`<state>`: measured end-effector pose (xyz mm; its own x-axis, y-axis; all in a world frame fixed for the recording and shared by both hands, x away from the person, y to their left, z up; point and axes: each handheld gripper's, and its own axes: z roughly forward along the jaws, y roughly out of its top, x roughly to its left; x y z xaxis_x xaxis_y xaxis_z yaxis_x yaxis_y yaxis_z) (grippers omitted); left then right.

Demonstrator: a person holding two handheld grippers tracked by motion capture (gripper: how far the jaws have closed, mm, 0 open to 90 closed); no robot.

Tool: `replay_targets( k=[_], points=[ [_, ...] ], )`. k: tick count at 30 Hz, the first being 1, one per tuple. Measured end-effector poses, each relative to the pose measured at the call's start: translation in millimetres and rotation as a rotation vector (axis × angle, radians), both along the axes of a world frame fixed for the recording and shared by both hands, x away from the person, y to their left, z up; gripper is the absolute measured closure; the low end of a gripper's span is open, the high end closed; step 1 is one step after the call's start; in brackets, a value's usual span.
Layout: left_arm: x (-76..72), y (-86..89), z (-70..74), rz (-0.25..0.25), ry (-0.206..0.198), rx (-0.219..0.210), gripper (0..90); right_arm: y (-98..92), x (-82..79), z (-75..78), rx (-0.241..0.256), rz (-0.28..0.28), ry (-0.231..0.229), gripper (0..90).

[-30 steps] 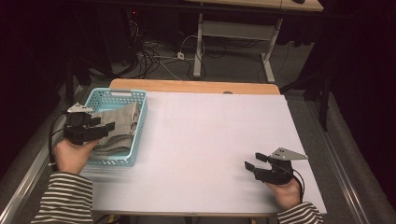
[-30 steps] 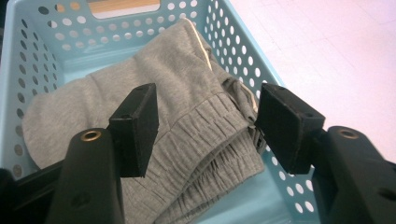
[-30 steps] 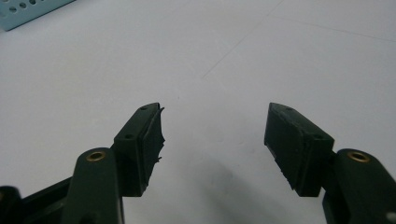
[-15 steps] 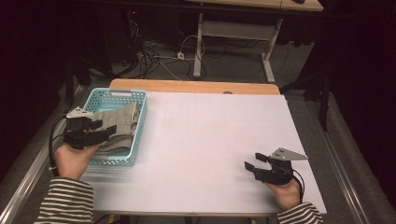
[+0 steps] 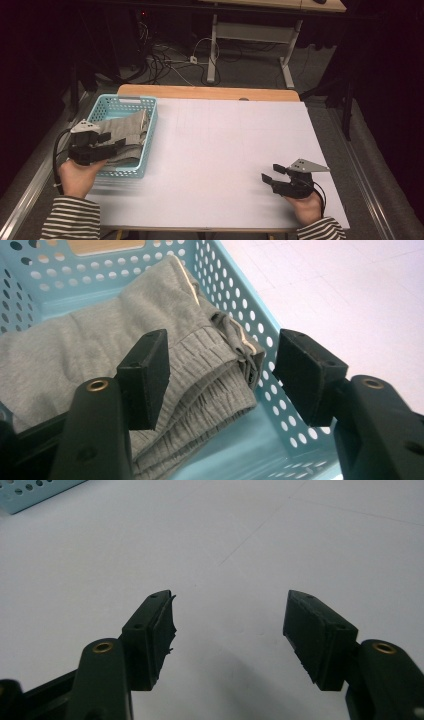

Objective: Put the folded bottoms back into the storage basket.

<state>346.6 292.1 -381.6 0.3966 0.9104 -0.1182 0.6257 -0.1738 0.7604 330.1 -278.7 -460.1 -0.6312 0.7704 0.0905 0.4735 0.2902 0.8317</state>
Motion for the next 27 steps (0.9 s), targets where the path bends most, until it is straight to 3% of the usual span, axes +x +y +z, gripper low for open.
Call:
replay_targets(
  k=[27],
  points=[
    [-16.5, 0.8, -7.5, -0.026, -0.015, -0.044, 37.4, -1.1, -3.9, 0.4, 0.008, 0.003, -0.002, 37.1]
  ],
)
